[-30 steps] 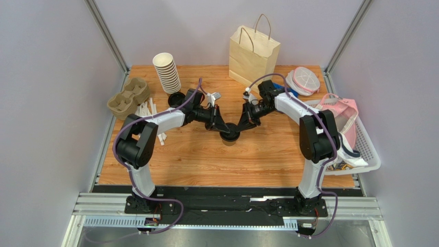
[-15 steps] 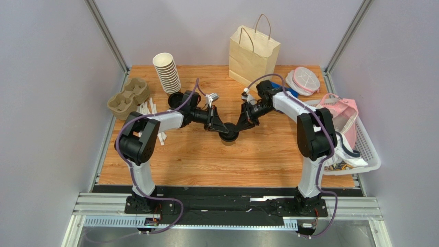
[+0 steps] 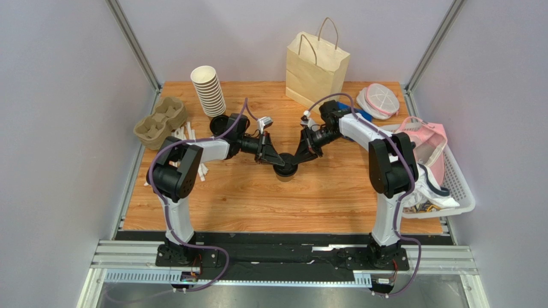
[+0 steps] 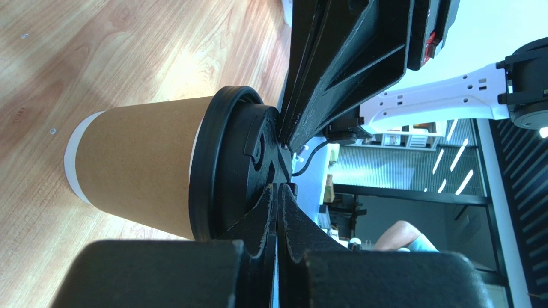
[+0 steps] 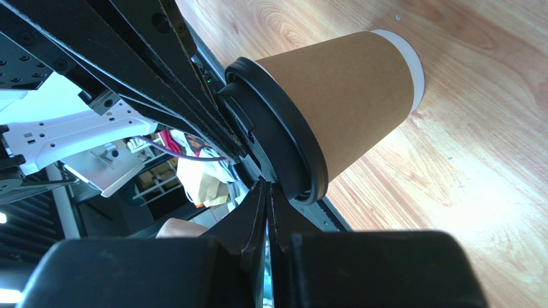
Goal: Pack the takeout coffee
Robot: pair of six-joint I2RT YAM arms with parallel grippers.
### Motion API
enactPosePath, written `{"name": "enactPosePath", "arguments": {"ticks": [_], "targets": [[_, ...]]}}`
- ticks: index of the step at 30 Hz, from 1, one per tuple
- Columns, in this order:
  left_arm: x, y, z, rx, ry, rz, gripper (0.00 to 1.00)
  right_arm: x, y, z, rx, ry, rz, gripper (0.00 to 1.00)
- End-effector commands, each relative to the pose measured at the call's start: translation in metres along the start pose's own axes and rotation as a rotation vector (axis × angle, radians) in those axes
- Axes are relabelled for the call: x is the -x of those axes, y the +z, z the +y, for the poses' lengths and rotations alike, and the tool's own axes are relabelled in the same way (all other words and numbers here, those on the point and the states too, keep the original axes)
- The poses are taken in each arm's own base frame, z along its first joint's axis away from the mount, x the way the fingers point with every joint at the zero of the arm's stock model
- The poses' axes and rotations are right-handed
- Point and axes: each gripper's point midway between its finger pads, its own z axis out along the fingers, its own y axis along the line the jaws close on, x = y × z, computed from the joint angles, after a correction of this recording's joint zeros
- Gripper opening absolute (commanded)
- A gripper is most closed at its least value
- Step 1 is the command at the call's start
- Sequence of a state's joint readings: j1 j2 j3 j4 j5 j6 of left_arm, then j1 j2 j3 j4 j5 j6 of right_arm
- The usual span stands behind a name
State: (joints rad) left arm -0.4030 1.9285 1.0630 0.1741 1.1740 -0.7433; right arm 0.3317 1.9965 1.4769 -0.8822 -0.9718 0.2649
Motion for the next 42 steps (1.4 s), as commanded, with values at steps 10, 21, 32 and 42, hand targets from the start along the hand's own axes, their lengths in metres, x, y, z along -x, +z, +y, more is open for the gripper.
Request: {"name": "enactPosePath", "arguments": {"ticks": [10,21,32,42], "targets": [[-0.028,-0.002,0.105,0.299,-0.171,-0.031,0.00,0.006,0.027,-0.074,-0.208,0.051,0.025,0.05],[-0.026,-0.002,0.100,0.272,-0.156,-0.022,0.00,0.008,0.028,-0.079,-0.204,0.053,0.031,0.04],[0.018,-0.010,-0.003,0.054,0.085,-0.096,0.00,0.014,0.015,-0.013,-0.019,-0.055,0.012,0.05],[0.017,-0.022,-0.053,-0.007,0.159,-0.130,0.00,0.007,0.001,0.032,0.101,-0.097,0.011,0.06]]}}
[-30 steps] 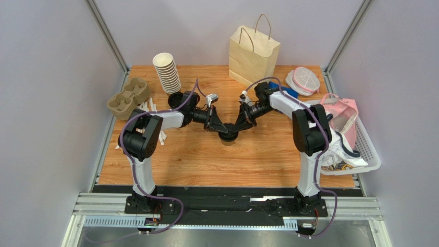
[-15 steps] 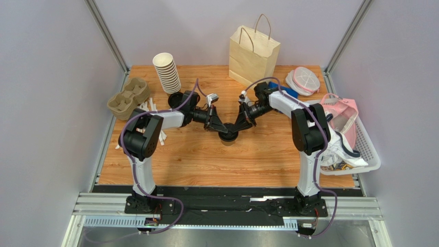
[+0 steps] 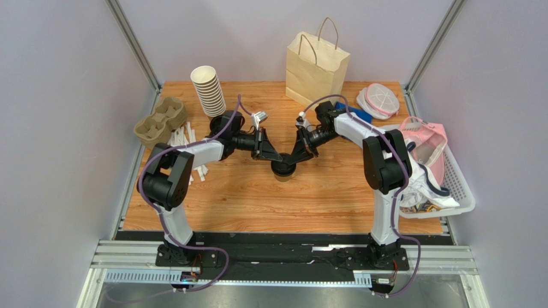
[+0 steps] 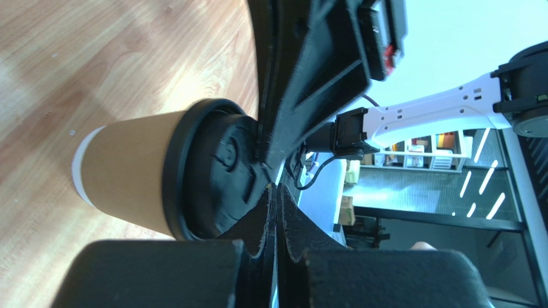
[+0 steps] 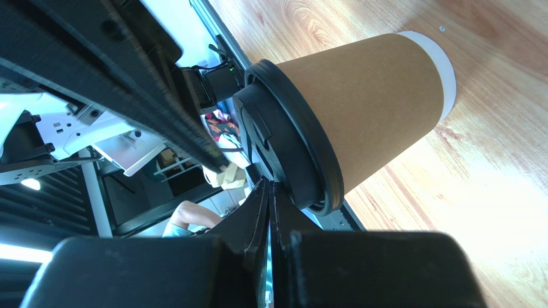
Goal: Pack the takeout coffee
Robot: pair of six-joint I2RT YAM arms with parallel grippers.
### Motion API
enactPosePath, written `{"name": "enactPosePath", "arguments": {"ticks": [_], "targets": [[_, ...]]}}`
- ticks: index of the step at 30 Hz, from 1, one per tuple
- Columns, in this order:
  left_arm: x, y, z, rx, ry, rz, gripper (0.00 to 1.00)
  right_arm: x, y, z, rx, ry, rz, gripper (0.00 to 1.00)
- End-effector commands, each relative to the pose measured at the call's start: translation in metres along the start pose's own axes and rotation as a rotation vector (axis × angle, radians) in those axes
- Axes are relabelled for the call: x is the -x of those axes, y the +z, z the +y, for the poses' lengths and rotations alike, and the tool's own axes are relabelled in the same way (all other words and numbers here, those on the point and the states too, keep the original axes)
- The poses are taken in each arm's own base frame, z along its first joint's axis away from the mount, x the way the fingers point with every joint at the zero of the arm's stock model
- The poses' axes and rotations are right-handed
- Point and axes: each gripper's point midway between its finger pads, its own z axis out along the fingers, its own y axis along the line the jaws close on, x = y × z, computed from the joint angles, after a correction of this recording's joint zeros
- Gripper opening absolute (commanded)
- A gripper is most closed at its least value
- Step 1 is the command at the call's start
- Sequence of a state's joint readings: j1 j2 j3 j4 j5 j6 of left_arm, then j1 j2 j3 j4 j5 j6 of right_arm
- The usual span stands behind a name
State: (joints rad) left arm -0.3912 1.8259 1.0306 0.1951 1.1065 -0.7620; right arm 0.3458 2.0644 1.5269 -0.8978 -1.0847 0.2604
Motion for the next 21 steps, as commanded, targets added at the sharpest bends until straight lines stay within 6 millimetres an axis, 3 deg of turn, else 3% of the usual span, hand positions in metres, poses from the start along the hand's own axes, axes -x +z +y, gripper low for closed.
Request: {"name": "enactPosePath", "arguments": {"ticks": [1,8,12,21], "targets": [[0.009,-0.012,-0.038,-0.052,0.110,-0.056,0.00,0.004,-0.008,0.026,0.016,-0.119,-0.042,0.06],[-0.007,-0.014,-0.055,-0.058,0.135,-0.043,0.00,0.013,-0.013,0.051,0.067,-0.132,-0.081,0.06],[-0.021,-0.003,-0.052,-0.034,0.137,-0.003,0.00,0.019,-0.003,0.047,0.037,-0.131,-0.080,0.06],[-0.022,0.010,-0.025,0.052,0.084,-0.008,0.00,0.030,0.013,0.033,0.005,-0.124,-0.082,0.06]]}}
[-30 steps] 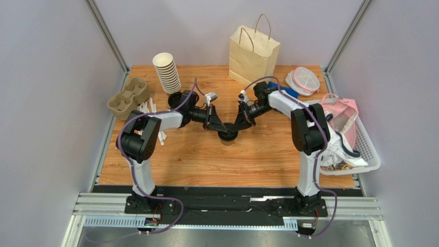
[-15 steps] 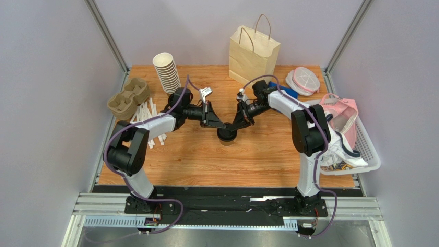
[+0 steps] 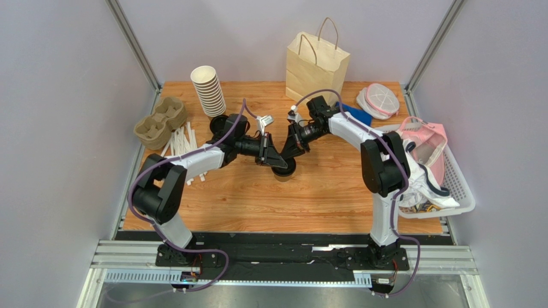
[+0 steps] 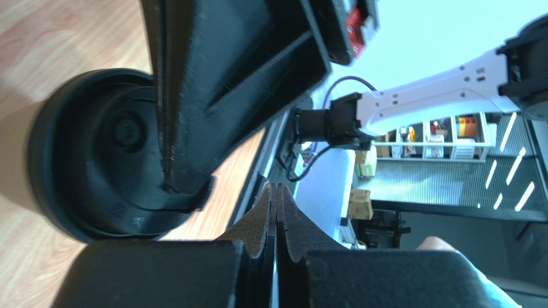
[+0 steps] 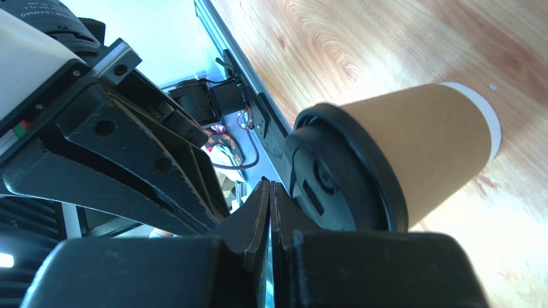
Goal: Pack the takeout coffee
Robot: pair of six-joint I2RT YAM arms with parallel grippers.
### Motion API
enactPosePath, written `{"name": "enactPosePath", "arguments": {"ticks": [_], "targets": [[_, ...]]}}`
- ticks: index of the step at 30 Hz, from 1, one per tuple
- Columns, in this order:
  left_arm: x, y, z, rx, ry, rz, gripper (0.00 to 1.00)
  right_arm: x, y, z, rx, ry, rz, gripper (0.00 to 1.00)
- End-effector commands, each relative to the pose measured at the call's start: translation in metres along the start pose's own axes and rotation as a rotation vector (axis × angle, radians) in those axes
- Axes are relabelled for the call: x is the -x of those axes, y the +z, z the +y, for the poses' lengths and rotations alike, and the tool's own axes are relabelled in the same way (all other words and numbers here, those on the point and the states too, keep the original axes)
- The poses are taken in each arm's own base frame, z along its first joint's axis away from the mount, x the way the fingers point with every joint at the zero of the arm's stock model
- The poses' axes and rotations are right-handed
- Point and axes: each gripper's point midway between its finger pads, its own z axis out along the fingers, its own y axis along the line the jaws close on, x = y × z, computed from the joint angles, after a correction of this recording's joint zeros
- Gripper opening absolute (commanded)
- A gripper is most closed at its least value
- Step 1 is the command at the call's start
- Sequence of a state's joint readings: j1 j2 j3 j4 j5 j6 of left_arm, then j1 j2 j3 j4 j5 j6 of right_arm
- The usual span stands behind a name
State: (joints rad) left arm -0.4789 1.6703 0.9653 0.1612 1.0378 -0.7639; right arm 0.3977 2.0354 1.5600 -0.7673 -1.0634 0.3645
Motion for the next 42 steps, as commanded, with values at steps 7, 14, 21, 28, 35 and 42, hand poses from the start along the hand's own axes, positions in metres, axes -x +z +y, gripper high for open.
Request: {"name": "enactPosePath", "arguments": {"ticks": [7,14,21,28,35,42], "targets": [[0.004,0.007,0.037,0.108,-0.018,-0.011,0.00,0.017,0.011,-0.015,-0.028,-0.004,-0.025,0.06],[-0.013,0.008,0.065,0.188,-0.052,0.028,0.00,0.015,0.018,-0.030,-0.039,0.023,-0.009,0.05],[-0.016,0.006,0.086,0.204,-0.140,0.030,0.00,0.012,0.023,-0.044,-0.058,0.042,0.003,0.03],[-0.020,0.007,0.095,0.191,-0.184,0.030,0.00,0.003,0.028,-0.057,-0.065,0.072,0.023,0.00],[-0.004,0.000,0.049,0.079,-0.086,-0.020,0.00,0.000,0.025,-0.050,-0.052,0.072,0.024,0.00],[0.016,-0.008,0.005,0.041,0.010,-0.099,0.00,0.001,0.023,-0.044,-0.049,0.059,0.015,0.00]]}}
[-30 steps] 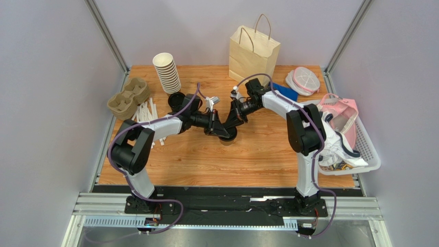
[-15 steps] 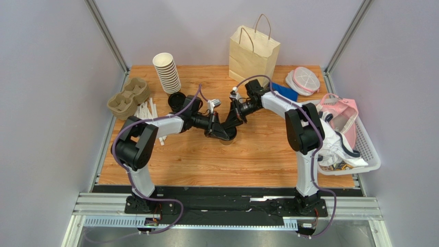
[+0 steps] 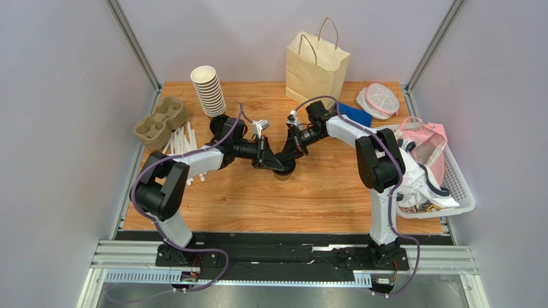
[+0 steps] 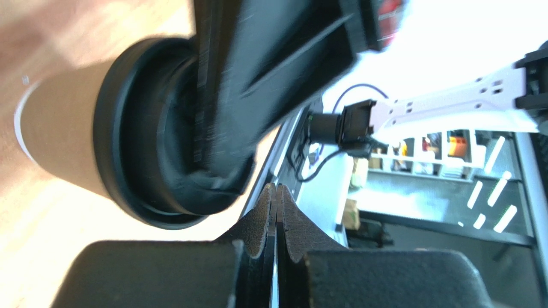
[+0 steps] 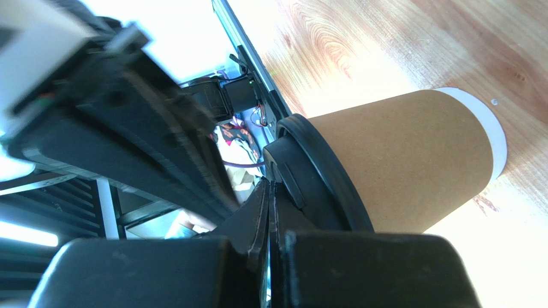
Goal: Pack the takeout coffee
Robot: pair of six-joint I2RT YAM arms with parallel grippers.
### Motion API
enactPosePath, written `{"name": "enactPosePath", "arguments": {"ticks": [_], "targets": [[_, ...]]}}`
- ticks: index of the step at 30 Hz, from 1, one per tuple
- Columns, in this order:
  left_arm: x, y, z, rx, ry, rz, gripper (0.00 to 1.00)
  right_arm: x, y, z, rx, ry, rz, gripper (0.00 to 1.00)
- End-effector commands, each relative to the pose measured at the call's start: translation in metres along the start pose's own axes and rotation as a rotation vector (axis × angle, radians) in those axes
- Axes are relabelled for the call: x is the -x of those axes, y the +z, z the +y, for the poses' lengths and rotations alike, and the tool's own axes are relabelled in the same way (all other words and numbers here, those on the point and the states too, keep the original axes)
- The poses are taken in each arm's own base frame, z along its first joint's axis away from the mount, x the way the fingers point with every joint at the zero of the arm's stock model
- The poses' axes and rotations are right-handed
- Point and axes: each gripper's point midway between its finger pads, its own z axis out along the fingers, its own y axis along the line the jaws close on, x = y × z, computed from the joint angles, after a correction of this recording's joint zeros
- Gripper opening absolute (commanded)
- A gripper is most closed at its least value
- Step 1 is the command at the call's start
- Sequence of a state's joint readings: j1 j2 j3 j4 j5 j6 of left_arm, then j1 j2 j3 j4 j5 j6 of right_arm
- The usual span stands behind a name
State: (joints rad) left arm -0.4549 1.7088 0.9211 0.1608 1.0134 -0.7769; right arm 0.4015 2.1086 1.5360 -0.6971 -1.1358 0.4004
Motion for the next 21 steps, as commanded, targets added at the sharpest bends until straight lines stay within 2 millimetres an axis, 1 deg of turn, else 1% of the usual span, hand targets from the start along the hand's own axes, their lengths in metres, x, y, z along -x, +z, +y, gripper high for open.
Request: {"name": "enactPosePath", "arguments": {"ticks": [1,2,3,5,6,8,11,13,17,21], "targets": [[0.023,-0.006,-0.028,-0.017,0.096,-0.097,0.00,0.003,0.005,-0.029,-0.111,0.003,-0.033,0.00],[0.025,-0.005,-0.029,-0.017,0.098,-0.099,0.00,0.003,0.005,-0.029,-0.112,0.000,-0.034,0.00],[0.024,-0.002,-0.023,0.006,0.084,-0.090,0.00,0.003,0.005,-0.030,-0.112,0.002,-0.034,0.00],[0.026,0.001,-0.020,0.012,0.088,-0.088,0.00,0.003,0.006,-0.031,-0.116,0.003,-0.034,0.00],[0.024,0.005,-0.013,0.032,0.072,-0.078,0.00,0.003,0.006,-0.033,-0.118,0.007,-0.032,0.00],[0.021,0.008,-0.008,0.034,0.060,-0.064,0.00,0.004,0.006,-0.033,-0.119,0.004,-0.034,0.00],[0.016,0.012,0.008,0.064,0.039,-0.046,0.00,0.005,0.007,-0.035,-0.122,0.008,-0.033,0.00],[0.009,0.014,0.023,0.098,0.020,-0.028,0.00,0.004,0.008,-0.037,-0.125,0.014,-0.031,0.00],[0.003,0.016,0.044,0.141,-0.022,-0.018,0.00,0.004,0.010,-0.043,-0.133,0.023,-0.028,0.00],[-0.001,0.016,0.058,0.171,-0.051,-0.006,0.00,0.002,0.011,-0.049,-0.143,0.034,-0.022,0.00]]}}
